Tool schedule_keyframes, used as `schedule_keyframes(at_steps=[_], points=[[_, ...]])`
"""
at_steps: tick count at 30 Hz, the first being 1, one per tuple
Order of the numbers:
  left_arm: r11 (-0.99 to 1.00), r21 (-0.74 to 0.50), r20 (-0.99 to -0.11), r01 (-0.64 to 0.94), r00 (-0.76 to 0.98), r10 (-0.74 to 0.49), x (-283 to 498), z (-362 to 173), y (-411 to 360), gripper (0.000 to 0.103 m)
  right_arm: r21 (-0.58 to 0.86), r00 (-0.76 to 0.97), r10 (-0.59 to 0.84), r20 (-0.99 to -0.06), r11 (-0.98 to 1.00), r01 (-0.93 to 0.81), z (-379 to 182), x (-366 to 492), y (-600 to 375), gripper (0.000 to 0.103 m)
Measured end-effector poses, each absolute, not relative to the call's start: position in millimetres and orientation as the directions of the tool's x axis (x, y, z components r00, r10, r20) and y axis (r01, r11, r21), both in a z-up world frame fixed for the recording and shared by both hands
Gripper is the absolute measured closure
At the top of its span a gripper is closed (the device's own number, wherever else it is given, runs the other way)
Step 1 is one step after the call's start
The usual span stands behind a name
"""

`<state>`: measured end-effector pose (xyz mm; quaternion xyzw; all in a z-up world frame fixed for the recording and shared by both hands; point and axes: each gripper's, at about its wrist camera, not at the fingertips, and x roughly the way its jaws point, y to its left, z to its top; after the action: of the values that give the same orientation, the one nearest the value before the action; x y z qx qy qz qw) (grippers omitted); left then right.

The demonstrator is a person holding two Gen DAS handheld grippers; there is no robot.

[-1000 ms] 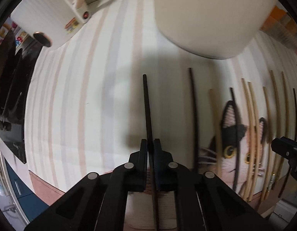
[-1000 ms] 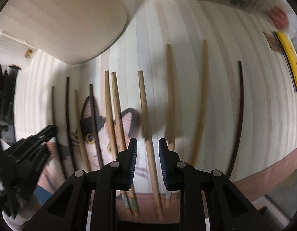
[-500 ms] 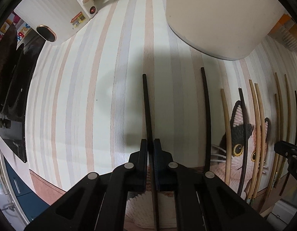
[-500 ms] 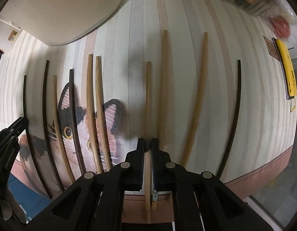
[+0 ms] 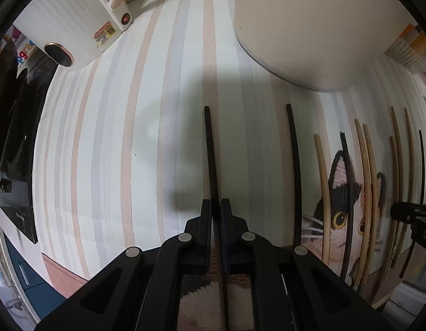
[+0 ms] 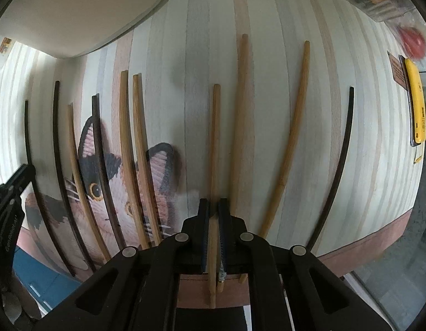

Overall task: Organize utensils
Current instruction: 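Close left tool on the black chopstick while right tool closes on the wooden one, then lift both held chopsticks upright and carry them toward the beige utensil holder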

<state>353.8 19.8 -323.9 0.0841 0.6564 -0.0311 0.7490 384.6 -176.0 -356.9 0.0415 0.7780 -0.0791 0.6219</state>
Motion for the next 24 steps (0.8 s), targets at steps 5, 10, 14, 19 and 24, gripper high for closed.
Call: schedule_keyframes(at_steps=[5, 10, 14, 19, 24], points=[[0.983, 0.119, -0.978, 0.140, 0.189, 0.092, 350.5, -307.8, 21.6, 0.100, -0.055, -0.153, -0.022, -0.988, 0.974, 0.220, -350.7, 375.3, -182.0, 0.096], [0.986, 0.135, -0.965, 0.099, 0.241, 0.108, 349.9, -284.4, 26.7, 0.100, -0.043, -0.059, -0.030, -0.998, 0.974, 0.222, -329.6, 369.2, -183.8, 0.096], [0.984, 0.169, -0.943, 0.055, 0.300, 0.145, 343.1, -261.5, 27.4, 0.100, -0.029, 0.017, -0.033, -0.999, 0.980, 0.196, -309.4, 366.6, -180.3, 0.096], [0.982, 0.188, -0.914, -0.008, 0.364, 0.178, 326.3, -239.3, 27.5, 0.100, 0.002, 0.101, -0.013, -0.995, 0.990, 0.143, -283.3, 364.1, -176.6, 0.096], [0.983, 0.182, -0.896, -0.037, 0.406, 0.181, 316.0, -217.8, 22.7, 0.100, 0.017, 0.153, 0.002, -0.988, 0.995, 0.095, -263.5, 363.0, -172.2, 0.096]])
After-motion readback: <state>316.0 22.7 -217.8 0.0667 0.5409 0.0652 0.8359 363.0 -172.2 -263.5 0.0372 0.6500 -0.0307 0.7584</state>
